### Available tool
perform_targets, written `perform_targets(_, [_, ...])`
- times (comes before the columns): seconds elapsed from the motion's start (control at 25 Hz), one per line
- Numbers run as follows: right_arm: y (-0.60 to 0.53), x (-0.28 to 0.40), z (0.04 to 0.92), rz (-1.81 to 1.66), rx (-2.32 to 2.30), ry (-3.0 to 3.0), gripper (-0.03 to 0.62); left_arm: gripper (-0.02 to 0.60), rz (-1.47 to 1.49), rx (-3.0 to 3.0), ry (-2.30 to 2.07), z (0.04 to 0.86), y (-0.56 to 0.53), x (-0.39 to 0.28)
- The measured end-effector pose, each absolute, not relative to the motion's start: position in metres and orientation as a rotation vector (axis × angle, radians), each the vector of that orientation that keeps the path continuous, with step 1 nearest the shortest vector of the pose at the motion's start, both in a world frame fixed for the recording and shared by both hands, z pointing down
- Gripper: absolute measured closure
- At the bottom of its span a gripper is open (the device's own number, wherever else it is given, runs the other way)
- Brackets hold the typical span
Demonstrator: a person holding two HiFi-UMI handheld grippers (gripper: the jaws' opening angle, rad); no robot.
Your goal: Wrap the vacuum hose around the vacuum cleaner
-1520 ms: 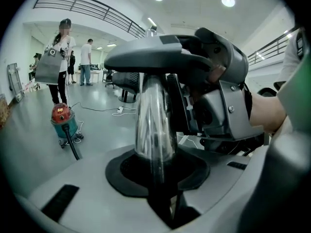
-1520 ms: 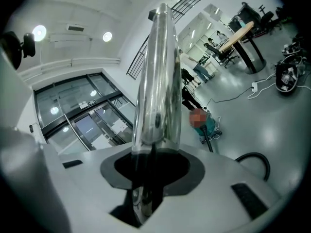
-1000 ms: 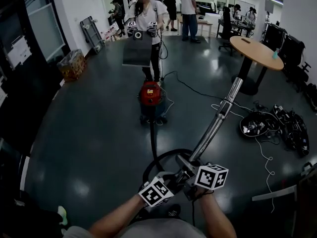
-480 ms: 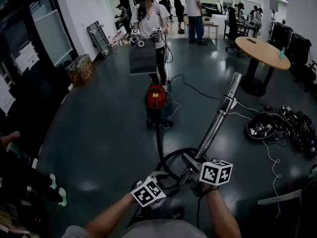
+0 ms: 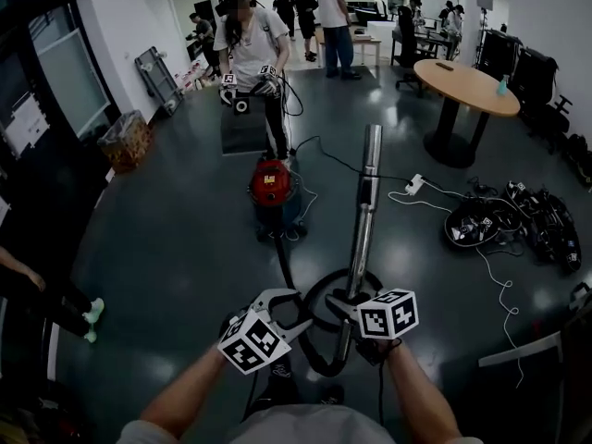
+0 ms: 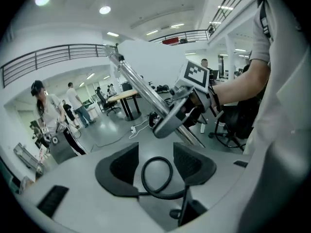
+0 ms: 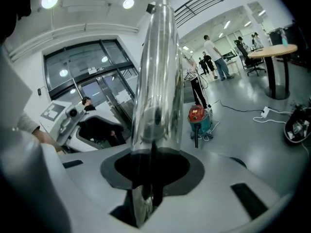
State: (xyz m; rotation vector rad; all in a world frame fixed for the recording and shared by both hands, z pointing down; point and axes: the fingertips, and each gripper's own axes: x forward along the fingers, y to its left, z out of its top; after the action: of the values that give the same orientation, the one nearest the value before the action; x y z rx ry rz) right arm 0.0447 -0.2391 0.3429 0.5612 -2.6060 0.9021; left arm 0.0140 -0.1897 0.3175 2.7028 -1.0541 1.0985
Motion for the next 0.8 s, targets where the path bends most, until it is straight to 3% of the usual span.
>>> perform_targets(0.28, [-0.243, 0.006, 0.372, 0.71, 0.523, -2.433, 0.488, 0.35, 1.148, 2.95, -1.056, 0.28, -0.226, 0.002])
perform_targets(0.8, [-0.266, -0.092, 0.413, 0.491, 0.359, -2.19, 0.488, 0.35, 1.468, 3.137, -1.014, 0.258, -0.291, -0.101])
